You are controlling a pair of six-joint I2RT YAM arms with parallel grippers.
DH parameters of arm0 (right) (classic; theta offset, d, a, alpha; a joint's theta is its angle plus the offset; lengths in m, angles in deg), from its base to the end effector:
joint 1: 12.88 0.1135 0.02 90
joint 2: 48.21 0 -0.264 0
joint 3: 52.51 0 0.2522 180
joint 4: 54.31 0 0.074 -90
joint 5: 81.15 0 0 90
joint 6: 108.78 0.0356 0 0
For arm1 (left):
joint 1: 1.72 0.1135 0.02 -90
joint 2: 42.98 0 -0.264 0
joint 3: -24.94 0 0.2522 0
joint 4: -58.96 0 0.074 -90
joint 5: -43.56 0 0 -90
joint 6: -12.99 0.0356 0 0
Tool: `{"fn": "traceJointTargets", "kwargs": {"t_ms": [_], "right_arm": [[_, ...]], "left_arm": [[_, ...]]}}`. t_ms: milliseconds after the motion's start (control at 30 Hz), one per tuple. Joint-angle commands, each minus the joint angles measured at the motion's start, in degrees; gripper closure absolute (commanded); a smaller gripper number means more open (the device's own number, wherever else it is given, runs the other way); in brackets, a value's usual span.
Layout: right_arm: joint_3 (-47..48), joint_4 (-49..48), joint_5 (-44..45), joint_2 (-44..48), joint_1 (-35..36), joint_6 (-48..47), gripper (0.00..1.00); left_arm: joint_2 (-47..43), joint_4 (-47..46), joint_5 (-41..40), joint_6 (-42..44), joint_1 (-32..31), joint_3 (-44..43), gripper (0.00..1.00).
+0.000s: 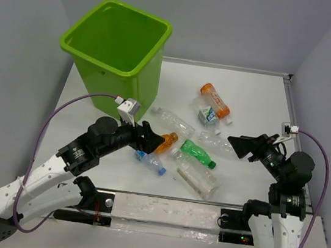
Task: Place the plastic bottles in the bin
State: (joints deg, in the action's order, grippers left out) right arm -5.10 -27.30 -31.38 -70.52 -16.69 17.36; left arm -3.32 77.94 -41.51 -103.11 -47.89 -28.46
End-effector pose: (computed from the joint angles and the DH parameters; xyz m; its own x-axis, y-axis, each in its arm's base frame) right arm 0.1066 0.0159 0.3173 -0.3768 0.4763 -0.7944 -0.4596 0.6485 0.6068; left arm 0.1160 -0.1253 0.3319 -0.3991 -0.2172 -0.8908 0.6708 0.5931 -0.4451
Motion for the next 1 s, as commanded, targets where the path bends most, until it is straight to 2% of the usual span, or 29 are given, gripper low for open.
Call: {"fn": "traceJointTargets", "kwargs": {"t_ms": [0, 233, 267, 400, 533, 667, 967], "right_arm": [[0.1, -1.0, -2.6, -0.5, -0.3, -0.5, 0.06], [-1.2, -1.2, -2.9, -2.7, -0.3, -0.1, 0.07], [-1.1, -2.2, -3.8, -3.6, -0.3, -0.1, 0.07], [0.9, -2.4, -3.6, -9.6, -0.3, -1.2, 0.06], [-0.5, -6.0, -2.9, -13.7, 1.5, 0.7, 0.07], [-1.5, -6.9, 0.3, -14.6, 5.9, -0.3, 0.07], [-2.8, -4.6, 8.3, -17.9, 17.1, -5.3, 0.04]], "left_arm": [[-1.4, 7.7, -6.5, -5.6, -0.3, 0.1, 0.01], [-1.6, 21.7, -14.4, -19.9, -0.2, 1.2, 0.01], [-1.3, 23.7, -15.8, -25.4, -0.2, 1.5, 0.01], [-3.1, 28.3, -18.5, -35.0, -0.2, 5.5, 0.01], [-5.5, 29.1, -21.5, -43.2, -0.2, 9.8, 0.01], [-3.4, 27.5, -23.7, -46.3, -0.2, 11.3, 0.01], [9.8, 15.1, -27.2, -48.3, -0.2, 12.1, 0.01]]}}
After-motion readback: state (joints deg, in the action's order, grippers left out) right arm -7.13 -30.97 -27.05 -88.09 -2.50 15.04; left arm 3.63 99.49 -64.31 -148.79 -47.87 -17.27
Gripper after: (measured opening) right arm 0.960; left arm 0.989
